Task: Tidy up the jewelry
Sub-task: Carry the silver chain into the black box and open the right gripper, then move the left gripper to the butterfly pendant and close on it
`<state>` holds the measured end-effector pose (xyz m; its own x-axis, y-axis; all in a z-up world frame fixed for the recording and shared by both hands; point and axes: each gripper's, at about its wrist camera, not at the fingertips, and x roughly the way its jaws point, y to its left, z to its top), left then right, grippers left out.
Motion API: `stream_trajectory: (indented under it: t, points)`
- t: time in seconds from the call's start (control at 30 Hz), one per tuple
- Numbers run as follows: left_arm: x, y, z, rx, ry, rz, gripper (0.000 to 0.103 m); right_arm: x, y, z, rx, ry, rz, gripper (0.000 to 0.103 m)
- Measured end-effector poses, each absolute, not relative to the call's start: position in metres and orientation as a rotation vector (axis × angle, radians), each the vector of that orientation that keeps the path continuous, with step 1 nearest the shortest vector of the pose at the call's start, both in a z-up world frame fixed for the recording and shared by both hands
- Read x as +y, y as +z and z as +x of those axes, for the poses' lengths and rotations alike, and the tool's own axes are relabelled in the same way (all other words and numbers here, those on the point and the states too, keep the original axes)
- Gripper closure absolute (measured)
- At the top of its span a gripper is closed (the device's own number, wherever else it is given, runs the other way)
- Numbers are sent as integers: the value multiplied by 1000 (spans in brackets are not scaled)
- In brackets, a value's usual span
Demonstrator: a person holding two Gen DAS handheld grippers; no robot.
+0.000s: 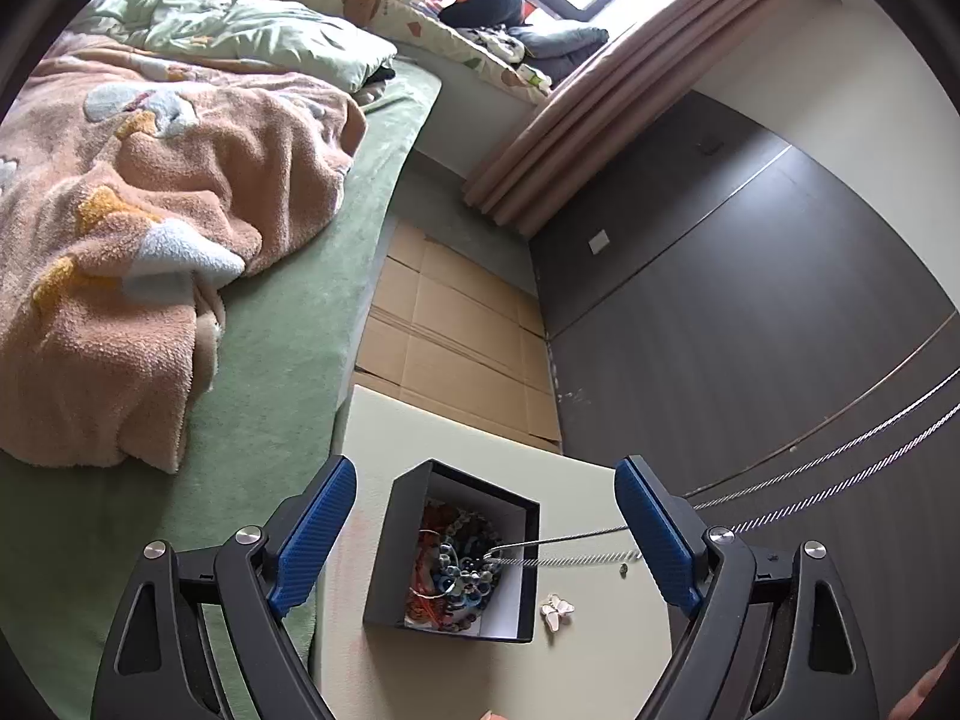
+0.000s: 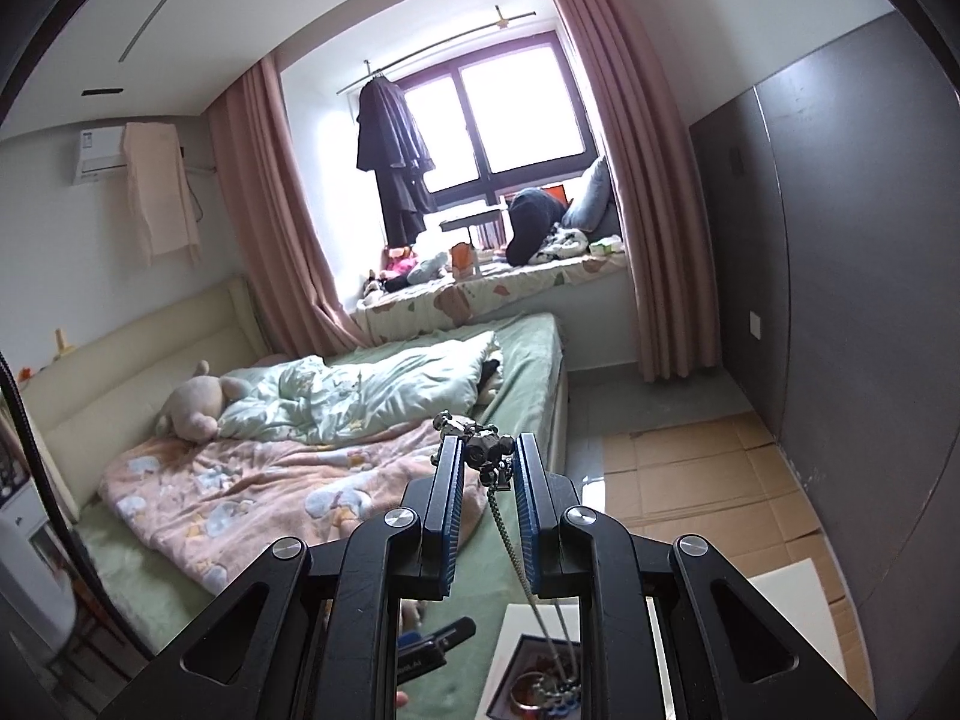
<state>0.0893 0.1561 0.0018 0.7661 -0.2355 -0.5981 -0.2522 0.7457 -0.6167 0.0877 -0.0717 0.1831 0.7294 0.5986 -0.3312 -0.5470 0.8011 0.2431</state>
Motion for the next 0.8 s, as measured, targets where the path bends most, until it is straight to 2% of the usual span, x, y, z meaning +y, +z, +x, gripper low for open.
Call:
stream_trajectory:
  t: [0.27, 0.5, 0.53, 0.6, 0.63, 0.67, 0.8]
  points:
    - [161, -3, 89, 719, 35, -753, 14, -66, 149, 100, 507, 653, 143, 85]
    - [160, -8, 90, 734, 61, -740, 14, -66, 82, 128, 694, 657, 161, 83]
    - [160, -8, 91, 737, 63, -735, 14, -69, 71, 131, 731, 665, 172, 80]
    - [156, -9, 92, 741, 68, -720, 14, -76, 59, 135, 764, 677, 188, 65]
    - [154, -8, 92, 741, 68, -713, 14, -82, 53, 135, 770, 677, 194, 51]
    - [151, -8, 93, 741, 67, -706, 14, -86, 50, 134, 770, 672, 198, 42]
    - [133, -3, 96, 731, 56, -659, 14, -117, 39, 134, 775, 623, 231, 41]
